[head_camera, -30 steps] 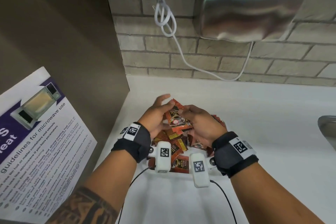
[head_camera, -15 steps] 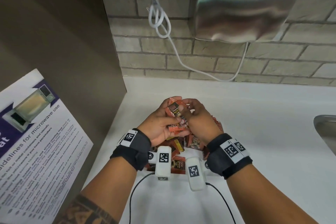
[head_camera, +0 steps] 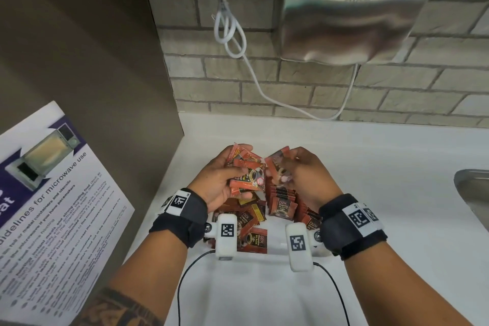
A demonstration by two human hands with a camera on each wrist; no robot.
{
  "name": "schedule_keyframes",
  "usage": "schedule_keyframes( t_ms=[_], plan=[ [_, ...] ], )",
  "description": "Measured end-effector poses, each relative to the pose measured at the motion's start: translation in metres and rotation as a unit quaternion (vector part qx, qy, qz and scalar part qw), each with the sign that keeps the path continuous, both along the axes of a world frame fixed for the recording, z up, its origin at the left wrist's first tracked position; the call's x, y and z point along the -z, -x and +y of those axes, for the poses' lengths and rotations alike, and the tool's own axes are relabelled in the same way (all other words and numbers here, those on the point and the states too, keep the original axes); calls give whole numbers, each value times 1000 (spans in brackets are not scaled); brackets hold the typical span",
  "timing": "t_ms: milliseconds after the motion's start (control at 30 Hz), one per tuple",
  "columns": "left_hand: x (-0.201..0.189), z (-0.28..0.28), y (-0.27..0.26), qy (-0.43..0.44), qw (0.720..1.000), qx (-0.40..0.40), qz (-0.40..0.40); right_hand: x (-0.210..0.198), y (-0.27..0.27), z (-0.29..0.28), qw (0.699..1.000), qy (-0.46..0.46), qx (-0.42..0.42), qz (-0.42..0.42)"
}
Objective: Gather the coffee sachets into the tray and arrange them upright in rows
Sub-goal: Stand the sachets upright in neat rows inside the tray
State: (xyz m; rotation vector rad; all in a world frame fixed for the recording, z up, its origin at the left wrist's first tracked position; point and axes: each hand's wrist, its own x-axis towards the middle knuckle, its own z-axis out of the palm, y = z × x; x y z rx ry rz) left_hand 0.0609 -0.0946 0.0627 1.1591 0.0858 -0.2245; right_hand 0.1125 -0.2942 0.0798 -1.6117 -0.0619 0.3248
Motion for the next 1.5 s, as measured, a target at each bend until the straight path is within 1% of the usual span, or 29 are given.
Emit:
schedule_keyframes(
  t_ms=[33, 67, 133, 233, 300, 367, 433, 500, 567, 600, 667, 733, 867, 933, 1000, 1067, 1200, 1267, 1333, 1400, 1467, 1500],
  plan=[
    [0, 1, 0, -16, 1000, -9, -4, -1, 1, -1, 999, -37, 0, 29],
    [0, 1, 0, -38, 999, -16, -9, -1, 1, -2, 998, -51, -5, 42],
    [-2, 1, 1, -88, 996, -21, -16, -3, 3, -1, 999, -17, -24, 24],
    [-2, -2, 0, -159, 987, -8, -30, -7, 10, 1, 995, -7, -102, -4],
    [-3, -4, -1, -190, 981, 3, -47, -10, 12, -1, 982, 53, -175, -35],
    [-6, -7, 0, -208, 977, 20, -52, -12, 14, -2, 968, 107, -223, -50],
    [-9, -11, 2, -225, 972, 38, -55, -14, 17, -2, 964, 124, -229, -45],
    [-11, -13, 3, -231, 971, 44, -43, -16, 21, -2, 966, 107, -232, -35],
    [-10, -12, 3, -178, 983, 35, -6, -15, 21, -5, 972, 78, -222, -12],
    [-9, -12, 3, -155, 988, 21, 10, -14, 20, -7, 977, 58, -203, 6],
    [-8, -11, 1, -148, 989, -18, 20, -12, 17, -8, 987, 25, -158, 36],
    [-6, -11, -2, -153, 987, -50, 11, -8, 17, -7, 991, 15, -128, 37],
    [-5, -16, -8, -171, 979, -99, -43, 2, 24, 4, 992, 0, -118, 51],
    [-6, -19, -9, -169, 978, -109, -62, 4, 23, 7, 991, -34, -105, 74],
    [-6, -18, -8, -168, 978, -104, -63, 2, 19, 5, 991, -58, -85, 90],
    [-6, -15, -5, -180, 977, -95, -61, 0, 14, 1, 993, -51, -62, 81],
    [-2, -16, 0, -220, 972, -47, -63, -2, 7, -1, 998, -64, 11, 23],
    [1, -22, 1, -224, 972, -36, -61, 1, 7, 2, 998, -54, 35, -8],
    [1, -28, 1, -190, 979, -54, -57, 5, 10, 6, 998, -43, 36, -7],
    [0, -31, 1, -137, 986, -76, -55, 9, 13, 8, 1000, -23, 6, 13],
    [0, -33, 0, -118, 989, -77, -53, 10, 17, 8, 999, -28, -25, 30],
    [0, -33, 0, -111, 990, -71, -53, 11, 17, 7, 998, -37, -26, 31]
  ],
)
